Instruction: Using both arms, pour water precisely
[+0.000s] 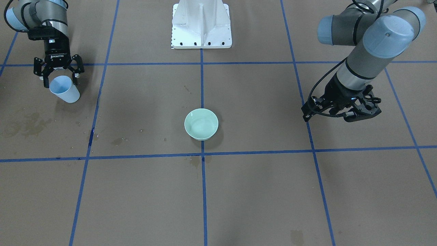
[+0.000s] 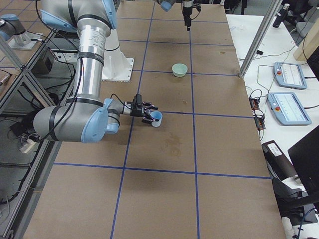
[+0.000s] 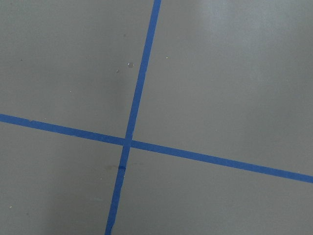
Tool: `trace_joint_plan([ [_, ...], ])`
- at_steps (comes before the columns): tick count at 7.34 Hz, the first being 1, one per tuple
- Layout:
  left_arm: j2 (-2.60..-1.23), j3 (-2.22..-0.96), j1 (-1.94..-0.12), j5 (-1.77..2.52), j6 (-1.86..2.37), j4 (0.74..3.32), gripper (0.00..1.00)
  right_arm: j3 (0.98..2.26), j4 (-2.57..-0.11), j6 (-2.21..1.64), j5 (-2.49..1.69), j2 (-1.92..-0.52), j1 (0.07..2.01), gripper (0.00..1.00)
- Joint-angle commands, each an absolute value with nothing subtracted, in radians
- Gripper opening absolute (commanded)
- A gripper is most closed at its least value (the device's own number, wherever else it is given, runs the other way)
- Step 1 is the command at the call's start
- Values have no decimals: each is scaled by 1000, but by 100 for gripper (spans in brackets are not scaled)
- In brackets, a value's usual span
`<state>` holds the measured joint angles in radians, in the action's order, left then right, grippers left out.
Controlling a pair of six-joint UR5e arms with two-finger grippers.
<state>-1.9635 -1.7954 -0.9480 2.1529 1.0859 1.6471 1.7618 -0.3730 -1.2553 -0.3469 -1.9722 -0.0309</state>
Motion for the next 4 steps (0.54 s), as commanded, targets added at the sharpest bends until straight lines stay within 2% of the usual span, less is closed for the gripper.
trace_joint_plan([
  [1, -1963, -1805, -948, 2154, 1086, 1632, 100, 1799, -348, -1218, -357, -2011, -29, 100],
  [4, -1967, -1842, -948, 2154, 1085, 1589, 100, 1920, -347, -1102, -452, -2020, 30, 100],
])
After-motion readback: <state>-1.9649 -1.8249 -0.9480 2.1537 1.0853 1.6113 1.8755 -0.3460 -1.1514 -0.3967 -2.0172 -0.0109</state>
